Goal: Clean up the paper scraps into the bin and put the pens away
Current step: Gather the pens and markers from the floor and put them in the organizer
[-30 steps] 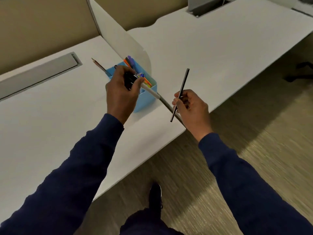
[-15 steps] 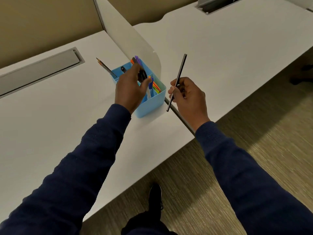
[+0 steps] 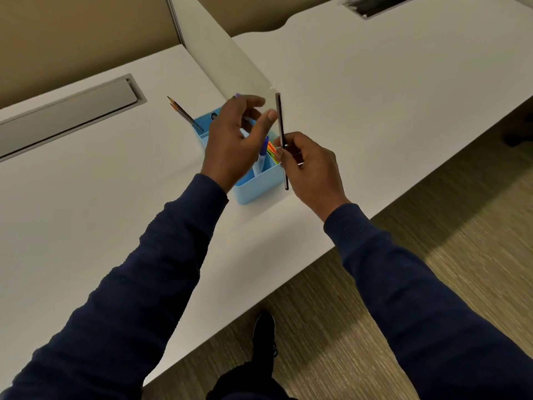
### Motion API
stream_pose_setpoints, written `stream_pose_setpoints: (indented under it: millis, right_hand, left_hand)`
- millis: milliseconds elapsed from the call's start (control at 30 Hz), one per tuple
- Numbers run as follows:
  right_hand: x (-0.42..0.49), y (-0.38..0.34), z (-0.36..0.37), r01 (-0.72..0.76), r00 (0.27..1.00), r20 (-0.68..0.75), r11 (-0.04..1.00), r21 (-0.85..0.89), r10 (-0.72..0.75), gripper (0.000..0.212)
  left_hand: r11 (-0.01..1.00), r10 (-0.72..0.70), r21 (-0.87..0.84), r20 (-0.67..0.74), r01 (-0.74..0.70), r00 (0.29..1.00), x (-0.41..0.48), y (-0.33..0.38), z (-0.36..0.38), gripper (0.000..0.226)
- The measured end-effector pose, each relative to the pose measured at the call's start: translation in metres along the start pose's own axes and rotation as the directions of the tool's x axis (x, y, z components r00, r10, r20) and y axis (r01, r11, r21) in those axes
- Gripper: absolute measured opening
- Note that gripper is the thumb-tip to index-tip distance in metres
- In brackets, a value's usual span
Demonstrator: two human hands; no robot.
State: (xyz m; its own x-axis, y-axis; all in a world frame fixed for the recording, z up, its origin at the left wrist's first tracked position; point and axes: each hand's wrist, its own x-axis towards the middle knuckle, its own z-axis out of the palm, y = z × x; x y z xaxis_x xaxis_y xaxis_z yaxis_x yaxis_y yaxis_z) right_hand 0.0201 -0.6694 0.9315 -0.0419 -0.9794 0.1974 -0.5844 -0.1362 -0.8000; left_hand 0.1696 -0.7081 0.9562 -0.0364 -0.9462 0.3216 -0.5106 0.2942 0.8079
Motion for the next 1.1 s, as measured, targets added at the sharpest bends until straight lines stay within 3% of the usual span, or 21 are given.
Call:
stream_pose_setpoints:
  millis: [267, 367, 533, 700, 867, 1100]
  right_hand:
    - [0.032, -0.027, 0.023, 0.116, 0.993, 0.023, 0.993, -0.005, -0.116, 0.027]
    - [0.032, -0.026, 0.035, 0.149, 0.989, 0.013, 0.989, -0.012, -0.149, 0.040]
    - [0.011, -0.002, 0.056, 0.236, 0.966, 0.148, 0.957, -0.167, -0.212, 0.072]
    - [0.002, 0.016, 0.070, 0.275, 0.954, 0.215, 0.899, -0.342, -0.210, 0.081]
    - [0.001, 0.027, 0.076, 0.271, 0.957, 0.204, 0.891, -0.364, -0.208, 0.077]
    - [0.003, 0.032, 0.079, 0.265, 0.957, 0.218, 0.883, -0.387, -0.192, 0.076]
  left_hand:
    - [0.976, -0.056, -0.212, -0.052, 0.044, 0.997, 0.026, 0.011, -0.036, 0.010]
    - [0.969, -0.041, -0.249, -0.154, 0.001, 0.987, 0.035, 0.006, -0.058, 0.012]
    - [0.975, 0.007, -0.200, -0.402, -0.096, 0.916, 0.047, -0.012, -0.091, 0.013]
    - [0.992, -0.032, -0.116, -0.553, -0.039, 0.833, 0.048, -0.041, -0.098, 0.013]
    - [0.997, -0.067, -0.056, -0.548, 0.043, 0.834, 0.037, -0.069, -0.084, 0.012]
    - [0.984, -0.177, -0.101, -0.493, 0.147, 0.852, 0.027, -0.092, -0.063, 0.009]
